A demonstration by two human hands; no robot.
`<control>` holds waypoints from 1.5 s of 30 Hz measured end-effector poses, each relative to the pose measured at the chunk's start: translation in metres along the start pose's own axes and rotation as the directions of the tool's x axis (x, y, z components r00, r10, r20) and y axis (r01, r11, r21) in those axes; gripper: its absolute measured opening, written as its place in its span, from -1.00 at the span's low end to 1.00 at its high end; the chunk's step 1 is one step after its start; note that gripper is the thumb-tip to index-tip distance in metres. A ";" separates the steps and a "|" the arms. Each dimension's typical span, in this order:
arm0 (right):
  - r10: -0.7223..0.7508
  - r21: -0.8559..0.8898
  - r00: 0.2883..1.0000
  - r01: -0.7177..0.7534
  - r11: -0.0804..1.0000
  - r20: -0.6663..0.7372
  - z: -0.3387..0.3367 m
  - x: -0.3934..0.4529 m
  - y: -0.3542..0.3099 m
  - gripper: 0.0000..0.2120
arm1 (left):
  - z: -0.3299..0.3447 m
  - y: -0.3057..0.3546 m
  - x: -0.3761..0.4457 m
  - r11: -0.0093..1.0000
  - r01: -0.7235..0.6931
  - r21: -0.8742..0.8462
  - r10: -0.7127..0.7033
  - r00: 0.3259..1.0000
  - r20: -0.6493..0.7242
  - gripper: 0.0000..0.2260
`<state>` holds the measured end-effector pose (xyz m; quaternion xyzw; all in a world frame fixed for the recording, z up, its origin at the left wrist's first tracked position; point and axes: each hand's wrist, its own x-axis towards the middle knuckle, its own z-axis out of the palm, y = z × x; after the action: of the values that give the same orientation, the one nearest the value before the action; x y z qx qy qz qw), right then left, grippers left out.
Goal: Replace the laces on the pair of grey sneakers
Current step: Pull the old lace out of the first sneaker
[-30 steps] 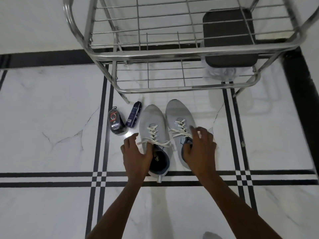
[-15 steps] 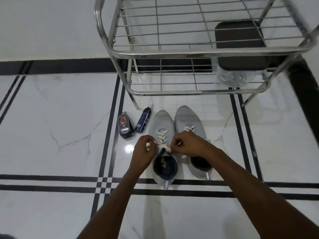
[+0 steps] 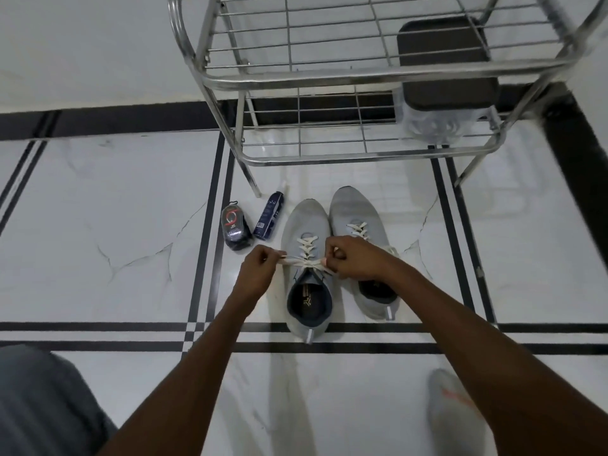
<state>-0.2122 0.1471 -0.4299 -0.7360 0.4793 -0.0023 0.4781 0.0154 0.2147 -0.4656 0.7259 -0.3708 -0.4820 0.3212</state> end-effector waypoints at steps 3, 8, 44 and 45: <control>0.030 0.023 1.000 -0.030 0.999 0.000 -0.002 -0.007 0.002 -0.85 | -0.002 -0.004 -0.008 0.991 -0.117 0.073 0.112 0.992 0.058 -0.82; 0.019 -0.029 1.000 -0.019 0.999 -0.012 -0.003 -0.013 -0.008 -0.87 | 0.004 0.012 -0.010 0.902 -0.342 0.261 0.299 0.935 0.192 -0.84; 0.400 -0.279 0.911 -0.359 0.891 0.102 0.027 -0.040 -0.053 -0.65 | 0.026 0.018 -0.061 0.878 -0.175 0.445 0.188 0.982 0.016 -0.75; 0.347 -0.277 0.937 -0.324 0.904 0.037 0.038 -0.039 -0.052 -0.71 | 0.031 0.014 -0.062 0.861 -0.195 0.470 0.211 0.977 0.019 -0.73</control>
<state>-0.1793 0.2056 -0.3958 -0.6995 0.5739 0.1762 0.3878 -0.0324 0.2563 -0.4357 0.7469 -0.5453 -0.3291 0.1912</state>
